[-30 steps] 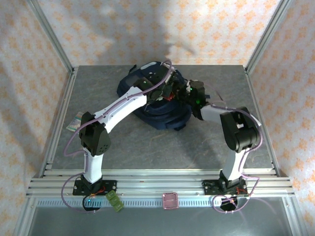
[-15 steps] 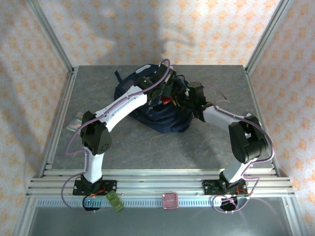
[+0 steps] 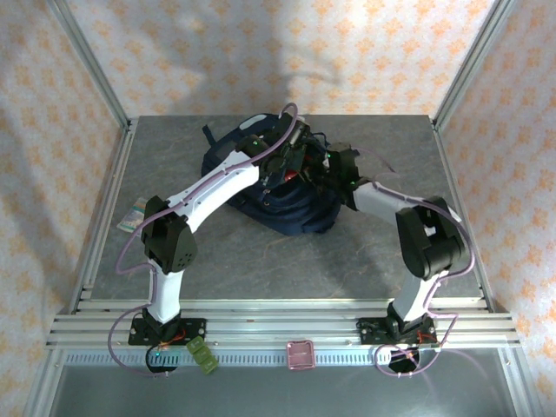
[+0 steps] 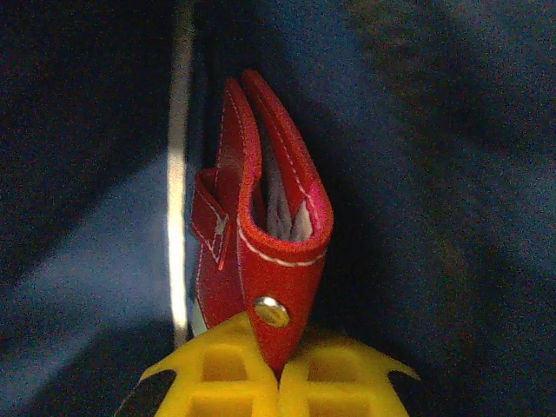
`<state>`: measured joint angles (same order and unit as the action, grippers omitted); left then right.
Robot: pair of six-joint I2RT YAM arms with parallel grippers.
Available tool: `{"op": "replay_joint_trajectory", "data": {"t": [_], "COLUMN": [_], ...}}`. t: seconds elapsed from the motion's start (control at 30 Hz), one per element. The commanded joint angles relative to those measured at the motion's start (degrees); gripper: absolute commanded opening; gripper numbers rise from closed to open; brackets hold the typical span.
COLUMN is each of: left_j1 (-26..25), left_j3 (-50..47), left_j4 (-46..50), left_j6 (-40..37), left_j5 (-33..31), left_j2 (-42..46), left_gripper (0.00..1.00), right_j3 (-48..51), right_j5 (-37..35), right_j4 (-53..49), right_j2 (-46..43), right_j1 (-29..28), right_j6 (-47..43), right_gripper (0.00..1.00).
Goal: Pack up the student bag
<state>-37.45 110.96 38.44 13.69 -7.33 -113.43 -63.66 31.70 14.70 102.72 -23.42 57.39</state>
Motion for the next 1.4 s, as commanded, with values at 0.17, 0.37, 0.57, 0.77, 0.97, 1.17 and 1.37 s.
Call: {"op": "replay_joint_trajectory", "data": {"t": [0.17,0.37,0.57,0.77,0.97,1.17,1.37], "left_j1": [-0.27,-0.17,-0.1,2.86,10.43,13.0,13.19], "left_j3": [1.19,0.78,-10.12,-34.54,-51.9,-51.42,-46.82], "left_j4": [-5.58,-5.89,-10.3,-20.33,-28.96,-33.33,-31.62], "left_j6": [4.18,5.99,10.09,18.03,25.15,24.77,23.13], "left_j5": [-0.9,3.45,5.64,6.9,12.27,14.59,14.32], "left_j2": [0.72,-0.07,8.13,21.98,27.73,23.55,19.49], "left_gripper": [0.0,0.28,0.56,0.7,0.76,0.74,0.65], "right_j3": [-7.13,4.51,13.53,18.17,18.57,19.13,21.86], "right_j5": [2.4,-3.25,-8.54,-8.6,-8.11,-8.04,-8.21], "right_j4": [-3.66,-9.74,-14.57,-14.44,-13.39,-11.5,-10.27], "right_j2": [4.3,-9.9,-21.83,-25.87,-27.61,-29.26,-30.69], "right_j1": [-0.05,0.54,0.46,-0.68,-3.28,-5.05,-5.22], "right_j6": [-3.38,-8.88,-12.6,-13.66,-15.91,-16.43,-15.4], "right_gripper": [0.34,0.45,0.47,0.47,0.47,0.47,0.46]}}
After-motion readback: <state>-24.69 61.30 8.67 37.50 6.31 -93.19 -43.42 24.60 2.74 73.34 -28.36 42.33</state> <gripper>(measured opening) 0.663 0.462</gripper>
